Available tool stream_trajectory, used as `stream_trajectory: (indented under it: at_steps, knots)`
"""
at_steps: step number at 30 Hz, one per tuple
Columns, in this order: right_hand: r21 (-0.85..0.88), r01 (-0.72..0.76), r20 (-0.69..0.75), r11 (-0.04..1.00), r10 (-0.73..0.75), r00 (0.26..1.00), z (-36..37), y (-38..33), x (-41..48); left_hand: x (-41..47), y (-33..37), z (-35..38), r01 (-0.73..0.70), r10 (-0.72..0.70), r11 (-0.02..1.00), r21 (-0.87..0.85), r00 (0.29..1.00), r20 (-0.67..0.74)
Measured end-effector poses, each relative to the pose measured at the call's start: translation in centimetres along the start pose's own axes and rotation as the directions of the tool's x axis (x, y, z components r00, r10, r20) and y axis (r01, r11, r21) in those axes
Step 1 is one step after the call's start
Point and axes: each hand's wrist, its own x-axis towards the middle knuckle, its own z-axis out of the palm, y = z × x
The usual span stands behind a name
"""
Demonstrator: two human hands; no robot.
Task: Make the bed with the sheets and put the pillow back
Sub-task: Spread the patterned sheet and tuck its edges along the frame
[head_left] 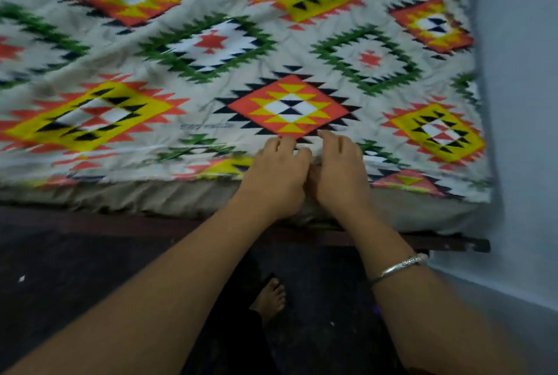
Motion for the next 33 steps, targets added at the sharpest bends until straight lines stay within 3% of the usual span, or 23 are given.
stream_trajectory:
  at_steps: [3, 11, 15, 21, 24, 26, 30, 33]
  knots:
    - [-0.108, 0.004, 0.020, 0.994, -0.002, 1.000, -1.2, 4.7, 0.3, 3.2, 3.5, 0.2, -0.099, 0.101, 0.994, 0.039, 0.994, -0.036]
    - [-0.179, 0.004, 0.045, 0.984, 0.005, 0.999, -3.2, 12.9, 2.8, 12.0, 10.0, 3.8, -0.136, 0.134, 0.980, 0.145, 0.991, 0.028]
    - [-0.124, -0.025, 0.008, 0.992, 0.027, 1.000, -5.0, 15.8, 3.7, 14.7, 11.8, 4.8, -0.081, 0.081, 0.977, 0.200, 0.997, 0.007]
    - [-0.213, 0.055, 0.041, 0.975, -0.048, 0.998, -2.4, 20.9, 4.9, 15.7, 10.4, 8.2, -0.019, 0.025, 0.958, 0.286, 1.000, -0.016]
    - [-0.248, -0.059, -0.022, 0.967, 0.055, 0.998, -3.1, 22.9, 6.6, 18.3, 9.9, 7.6, 0.022, 0.013, 0.950, 0.310, 0.994, -0.110]
    - [-0.211, -0.091, -0.043, 0.973, 0.084, 0.996, -4.0, 22.6, 9.1, 20.4, 10.4, 6.5, 0.014, 0.016, 0.953, 0.304, 0.995, -0.095]
    - [-0.231, 0.156, 0.137, 0.960, -0.126, 0.982, -5.0, 21.7, 13.7, 23.3, 10.0, 5.8, -0.080, 0.084, 0.926, 0.369, 0.996, 0.005]
    - [-0.281, 0.131, 0.129, 0.951, -0.098, 0.987, -6.0, 24.0, 16.9, 25.3, 8.6, 5.0, 0.078, -0.048, 0.933, 0.350, 0.995, -0.093]
